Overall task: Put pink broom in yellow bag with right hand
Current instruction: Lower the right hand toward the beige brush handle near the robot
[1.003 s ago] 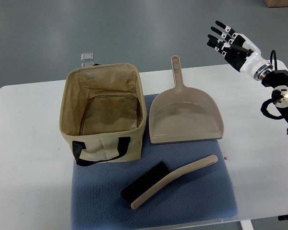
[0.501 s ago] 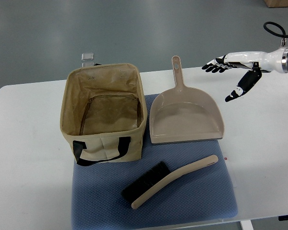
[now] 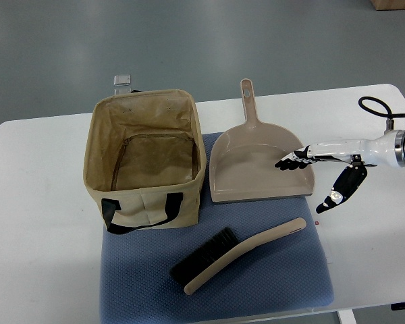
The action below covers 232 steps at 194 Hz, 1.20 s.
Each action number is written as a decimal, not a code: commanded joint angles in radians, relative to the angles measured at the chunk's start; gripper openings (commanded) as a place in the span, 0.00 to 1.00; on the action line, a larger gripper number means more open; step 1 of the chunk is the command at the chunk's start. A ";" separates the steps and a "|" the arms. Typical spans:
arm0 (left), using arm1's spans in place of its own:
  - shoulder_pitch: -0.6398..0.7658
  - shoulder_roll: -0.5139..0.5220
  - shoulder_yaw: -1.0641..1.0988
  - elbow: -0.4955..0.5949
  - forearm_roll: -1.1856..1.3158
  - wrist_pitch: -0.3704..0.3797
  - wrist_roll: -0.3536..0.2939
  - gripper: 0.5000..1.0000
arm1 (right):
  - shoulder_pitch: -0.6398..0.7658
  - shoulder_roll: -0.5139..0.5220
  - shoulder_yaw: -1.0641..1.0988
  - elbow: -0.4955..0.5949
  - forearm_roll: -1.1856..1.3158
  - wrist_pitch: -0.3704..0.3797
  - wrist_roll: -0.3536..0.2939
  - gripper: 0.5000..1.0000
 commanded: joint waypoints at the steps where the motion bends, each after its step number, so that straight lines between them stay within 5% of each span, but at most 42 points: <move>1: 0.000 0.000 -0.001 0.003 0.000 0.002 0.000 1.00 | -0.046 0.016 0.000 0.001 -0.010 -0.042 -0.004 0.87; 232: 0.014 0.000 -0.002 0.029 -0.002 0.002 0.001 1.00 | -0.198 0.169 -0.001 0.023 -0.456 -0.146 0.007 0.84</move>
